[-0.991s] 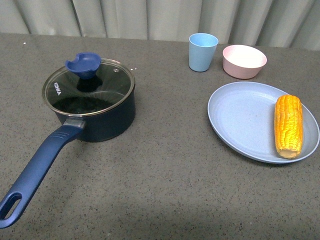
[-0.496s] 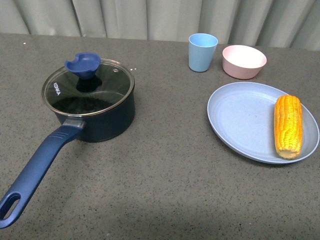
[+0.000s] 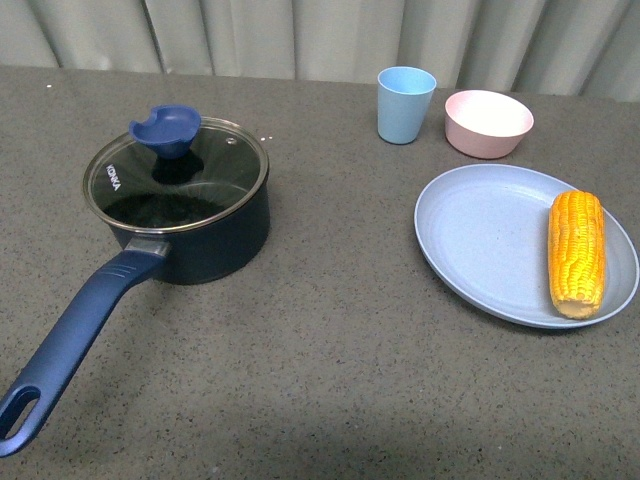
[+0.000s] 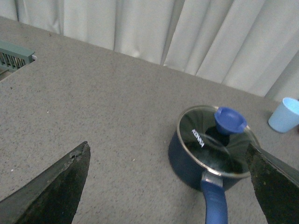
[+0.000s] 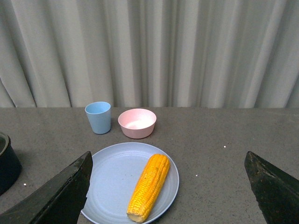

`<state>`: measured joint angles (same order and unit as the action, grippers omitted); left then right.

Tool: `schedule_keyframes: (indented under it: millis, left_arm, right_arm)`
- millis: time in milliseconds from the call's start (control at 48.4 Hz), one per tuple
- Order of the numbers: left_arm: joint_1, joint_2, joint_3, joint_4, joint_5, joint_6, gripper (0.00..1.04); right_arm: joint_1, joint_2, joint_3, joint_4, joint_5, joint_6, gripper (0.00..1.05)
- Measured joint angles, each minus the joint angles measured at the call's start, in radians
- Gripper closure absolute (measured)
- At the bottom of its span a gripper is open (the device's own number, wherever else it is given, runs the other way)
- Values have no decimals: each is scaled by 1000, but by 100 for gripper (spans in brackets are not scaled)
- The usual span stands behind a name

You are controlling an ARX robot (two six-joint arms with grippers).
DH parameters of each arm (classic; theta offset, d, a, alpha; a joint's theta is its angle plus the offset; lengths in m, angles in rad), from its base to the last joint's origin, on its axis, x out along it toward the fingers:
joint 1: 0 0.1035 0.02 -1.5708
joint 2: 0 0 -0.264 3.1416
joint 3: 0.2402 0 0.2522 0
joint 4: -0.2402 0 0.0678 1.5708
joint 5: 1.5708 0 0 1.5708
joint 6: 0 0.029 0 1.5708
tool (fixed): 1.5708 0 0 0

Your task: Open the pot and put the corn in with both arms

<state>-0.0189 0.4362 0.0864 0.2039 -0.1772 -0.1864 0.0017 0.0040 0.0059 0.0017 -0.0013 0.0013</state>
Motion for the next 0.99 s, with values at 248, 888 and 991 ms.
schedule_keyframes:
  millis: [248,888,991]
  left_arm:
    - [-167,633,104,490,-17,-16,7]
    - [-251,1516,417,980,18,3,7]
    - [-254,1555,454,997,26,21,7]
  right_arm:
    - [0,0,0,0,0,0,9]
    - [0,0,0,0,0,0,9]
    - [0,0,0,0,0,0,9]
